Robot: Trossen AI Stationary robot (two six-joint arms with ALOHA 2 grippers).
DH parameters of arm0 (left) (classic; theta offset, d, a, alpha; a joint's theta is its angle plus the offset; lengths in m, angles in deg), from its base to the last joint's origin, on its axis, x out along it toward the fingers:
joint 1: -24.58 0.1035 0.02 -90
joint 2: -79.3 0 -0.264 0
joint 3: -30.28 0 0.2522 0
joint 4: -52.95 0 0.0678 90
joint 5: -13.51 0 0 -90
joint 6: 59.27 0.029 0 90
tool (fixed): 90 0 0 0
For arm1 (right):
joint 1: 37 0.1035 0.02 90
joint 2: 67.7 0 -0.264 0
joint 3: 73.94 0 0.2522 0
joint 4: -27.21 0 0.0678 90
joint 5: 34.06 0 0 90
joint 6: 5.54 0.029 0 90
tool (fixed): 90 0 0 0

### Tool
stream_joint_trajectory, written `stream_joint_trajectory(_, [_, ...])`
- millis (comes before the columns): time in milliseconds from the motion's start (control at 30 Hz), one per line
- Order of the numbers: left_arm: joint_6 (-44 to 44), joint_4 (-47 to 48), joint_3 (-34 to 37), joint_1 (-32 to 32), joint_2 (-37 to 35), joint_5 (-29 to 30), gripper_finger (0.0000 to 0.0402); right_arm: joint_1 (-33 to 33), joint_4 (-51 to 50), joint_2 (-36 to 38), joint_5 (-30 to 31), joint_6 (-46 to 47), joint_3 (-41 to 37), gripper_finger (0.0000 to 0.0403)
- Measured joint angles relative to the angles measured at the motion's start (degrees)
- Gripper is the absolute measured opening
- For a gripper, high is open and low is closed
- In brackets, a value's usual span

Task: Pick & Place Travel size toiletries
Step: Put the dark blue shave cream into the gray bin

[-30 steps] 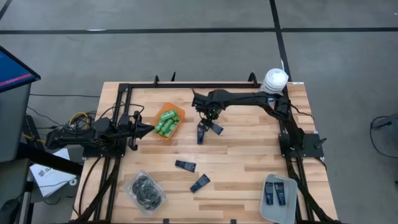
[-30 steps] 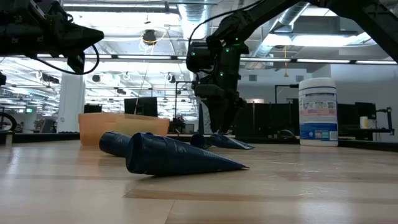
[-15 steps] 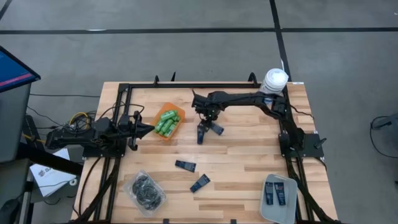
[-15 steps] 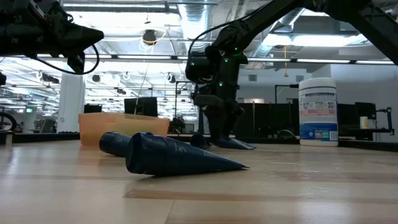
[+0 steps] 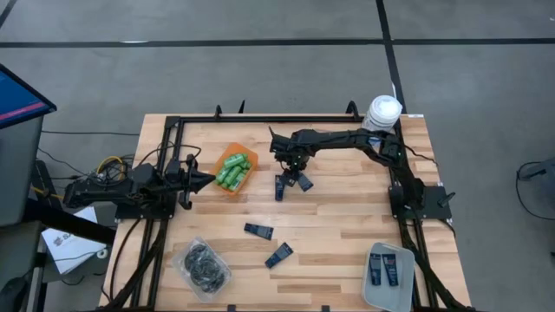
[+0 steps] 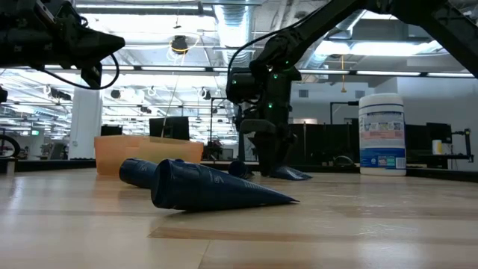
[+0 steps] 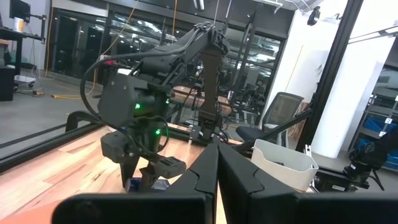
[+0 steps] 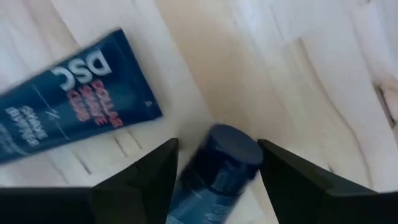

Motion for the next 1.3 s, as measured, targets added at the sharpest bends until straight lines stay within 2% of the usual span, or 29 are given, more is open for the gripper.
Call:
stream_joint_trajectory(133, [0.00,0.00,0.00,0.00,0.00,-0.02,0.0002,0.12,0.16,0.09,0.35,0.26,-0.56,0.0193])
stream_joint_trajectory(300, [0.00,0.00,0.00,-0.01,0.00,-0.03,0.0002,0.00,-0.04,0.09,0.44,2.33,-0.61,0.0117])
stream_joint_trajectory(333, [0.00,0.00,0.00,-0.01,0.00,-0.04,0.0002,0.02,-0.07,0.09,0.37,2.53,-0.61,0.0114])
stream_joint_trajectory(533, [0.00,0.00,0.00,0.00,0.00,-0.07,0.0002,0.13,-0.70,0.12,0.33,3.16,-0.31,0.0116])
stream_joint_trajectory(700, [0.00,0.00,0.00,-0.01,0.00,-0.27,0.0002,0.26,-6.96,-0.25,-0.50,3.49,3.51,0.0116])
stream_joint_trajectory(900, [0.00,-0.02,0.00,-0.01,0.00,-0.24,0.0002,1.49,-12.75,4.12,-0.36,3.74,7.60,0.0116])
stream_joint_trajectory(1100, [0.00,-0.11,0.00,0.00,0.00,-0.11,0.0002,7.19,-14.46,13.82,-0.01,15.69,7.92,0.0116])
stream_joint_trajectory(1300, [0.00,-0.46,0.00,-0.01,0.00,-0.03,0.0002,18.03,-19.48,21.78,3.55,28.36,7.72,0.0116])
